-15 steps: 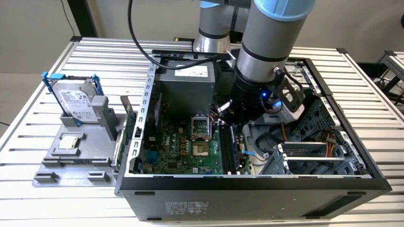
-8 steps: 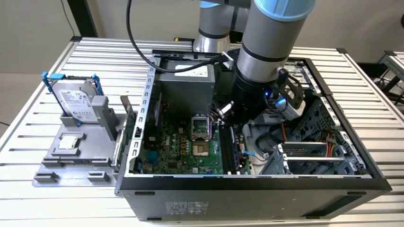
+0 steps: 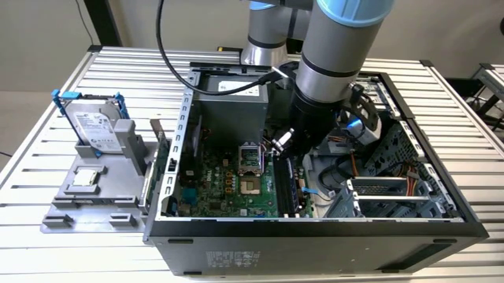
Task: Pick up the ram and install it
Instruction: 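Press down the ram until it locks into place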
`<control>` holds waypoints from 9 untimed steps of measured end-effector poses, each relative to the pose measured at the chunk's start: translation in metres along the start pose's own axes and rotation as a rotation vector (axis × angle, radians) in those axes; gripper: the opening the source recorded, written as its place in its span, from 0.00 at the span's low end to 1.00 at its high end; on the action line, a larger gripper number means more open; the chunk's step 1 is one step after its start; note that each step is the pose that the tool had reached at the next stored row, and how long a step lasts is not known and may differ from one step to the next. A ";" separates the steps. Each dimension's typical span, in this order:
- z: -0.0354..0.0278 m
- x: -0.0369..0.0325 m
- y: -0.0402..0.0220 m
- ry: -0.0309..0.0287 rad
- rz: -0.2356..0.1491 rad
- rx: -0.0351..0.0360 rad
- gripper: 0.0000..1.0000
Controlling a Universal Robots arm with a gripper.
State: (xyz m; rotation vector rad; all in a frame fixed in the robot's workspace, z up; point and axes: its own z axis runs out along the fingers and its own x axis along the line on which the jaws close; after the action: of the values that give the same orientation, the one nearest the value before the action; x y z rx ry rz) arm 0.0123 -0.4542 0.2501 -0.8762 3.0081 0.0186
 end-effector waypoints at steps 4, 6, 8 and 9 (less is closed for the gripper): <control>-0.0001 0.0000 0.0000 0.0008 -0.073 0.0003 0.00; 0.0000 0.0000 0.0000 0.0011 -0.110 0.0001 0.00; -0.0001 0.0000 0.0000 0.0015 -0.146 0.0000 0.00; -0.0001 0.0000 0.0000 0.0016 -0.164 -0.0002 0.00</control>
State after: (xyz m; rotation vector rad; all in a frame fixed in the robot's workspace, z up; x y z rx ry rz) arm 0.0124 -0.4542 0.2502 -1.1192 2.9271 0.0171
